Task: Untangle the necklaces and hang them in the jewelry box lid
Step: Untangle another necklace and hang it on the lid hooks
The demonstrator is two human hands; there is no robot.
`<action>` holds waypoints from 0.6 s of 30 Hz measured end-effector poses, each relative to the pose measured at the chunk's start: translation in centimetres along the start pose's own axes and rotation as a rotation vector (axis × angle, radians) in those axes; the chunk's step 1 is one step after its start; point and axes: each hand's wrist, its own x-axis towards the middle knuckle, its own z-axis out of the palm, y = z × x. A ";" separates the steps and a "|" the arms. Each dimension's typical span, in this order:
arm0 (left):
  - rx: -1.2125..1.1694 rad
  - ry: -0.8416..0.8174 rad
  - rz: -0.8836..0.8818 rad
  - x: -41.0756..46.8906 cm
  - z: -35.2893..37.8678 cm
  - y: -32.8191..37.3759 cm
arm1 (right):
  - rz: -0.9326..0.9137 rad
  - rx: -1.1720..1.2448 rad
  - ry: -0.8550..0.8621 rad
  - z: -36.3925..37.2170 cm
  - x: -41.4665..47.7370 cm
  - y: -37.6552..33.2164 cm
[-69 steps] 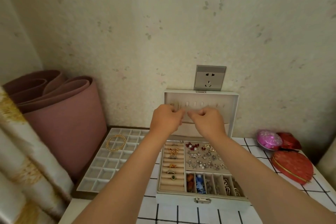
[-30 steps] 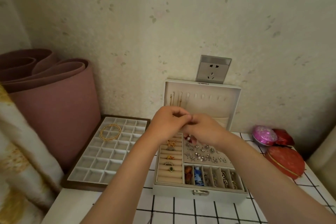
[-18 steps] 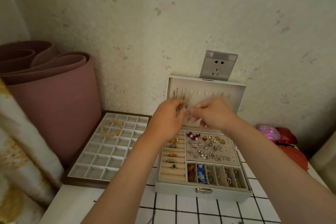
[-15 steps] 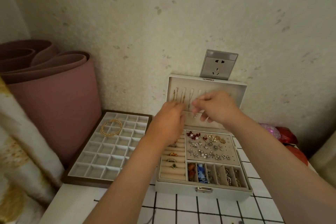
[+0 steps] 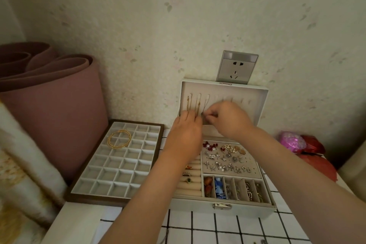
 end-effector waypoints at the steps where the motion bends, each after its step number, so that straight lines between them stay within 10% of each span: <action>1: 0.004 0.006 0.006 0.0 0.0 0.0 | -0.010 -0.041 -0.013 0.3 -0.2 0.0; 18: -0.183 -0.096 0.034 -3.4 -4.9 0.8 | -0.007 0.134 -0.005 -2.2 -7.5 -2.1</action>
